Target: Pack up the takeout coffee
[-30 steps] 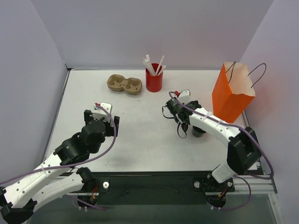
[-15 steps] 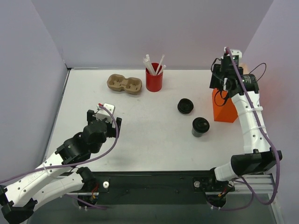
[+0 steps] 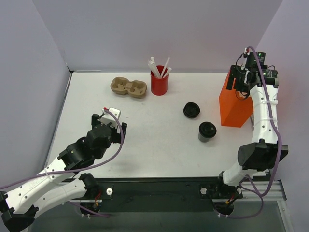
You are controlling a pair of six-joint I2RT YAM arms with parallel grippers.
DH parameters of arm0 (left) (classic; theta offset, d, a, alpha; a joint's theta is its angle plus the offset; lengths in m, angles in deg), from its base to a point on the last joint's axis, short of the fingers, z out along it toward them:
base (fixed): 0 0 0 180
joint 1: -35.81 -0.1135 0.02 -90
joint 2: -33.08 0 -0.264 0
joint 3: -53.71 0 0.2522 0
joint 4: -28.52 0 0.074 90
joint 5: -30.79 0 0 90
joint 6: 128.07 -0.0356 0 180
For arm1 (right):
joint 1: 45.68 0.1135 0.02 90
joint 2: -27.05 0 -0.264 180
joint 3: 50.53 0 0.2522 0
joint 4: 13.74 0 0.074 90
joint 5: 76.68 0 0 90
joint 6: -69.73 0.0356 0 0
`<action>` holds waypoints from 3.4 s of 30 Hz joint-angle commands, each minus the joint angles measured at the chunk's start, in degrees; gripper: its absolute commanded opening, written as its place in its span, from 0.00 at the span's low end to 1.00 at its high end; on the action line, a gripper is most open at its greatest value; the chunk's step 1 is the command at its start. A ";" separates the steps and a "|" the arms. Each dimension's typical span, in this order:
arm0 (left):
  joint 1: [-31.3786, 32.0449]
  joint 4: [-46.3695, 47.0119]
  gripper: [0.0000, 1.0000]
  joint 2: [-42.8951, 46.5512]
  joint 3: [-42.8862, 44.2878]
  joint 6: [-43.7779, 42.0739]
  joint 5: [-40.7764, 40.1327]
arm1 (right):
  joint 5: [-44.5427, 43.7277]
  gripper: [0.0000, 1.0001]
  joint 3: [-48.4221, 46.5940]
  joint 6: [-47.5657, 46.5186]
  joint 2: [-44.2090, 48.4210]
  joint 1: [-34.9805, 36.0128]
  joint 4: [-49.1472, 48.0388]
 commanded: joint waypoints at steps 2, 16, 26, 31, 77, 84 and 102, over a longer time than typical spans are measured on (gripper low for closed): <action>0.24 2.53 0.95 0.03 0.37 -0.65 0.89 | 5.67 0.63 -3.82 -2.30 -3.74 -2.12 2.66; 0.32 2.79 0.95 0.29 0.54 -0.91 2.56 | 4.00 0.09 -13.13 -7.66 -12.70 -3.27 3.36; 0.24 2.88 0.94 0.03 0.54 -1.00 2.92 | 2.50 0.00 -21.65 -12.32 -11.13 -3.27 3.45; 0.24 2.88 0.94 0.21 0.37 -1.00 2.56 | 6.70 0.00 -25.09 -15.04 -7.44 -2.13 3.45; 0.15 2.71 0.96 10.40 -0.86 1.29 -11.15 | 12.44 0.00 22.19 -37.02 14.80 55.70 -10.17; 0.06 2.53 0.96 10.05 -0.86 1.37 -10.97 | 11.21 0.02 23.68 -36.23 15.07 55.88 -10.26; 0.06 -4.41 0.97 0.30 14.94 5.86 -4.74 | 9.01 0.80 20.60 -16.92 27.00 56.41 -14.20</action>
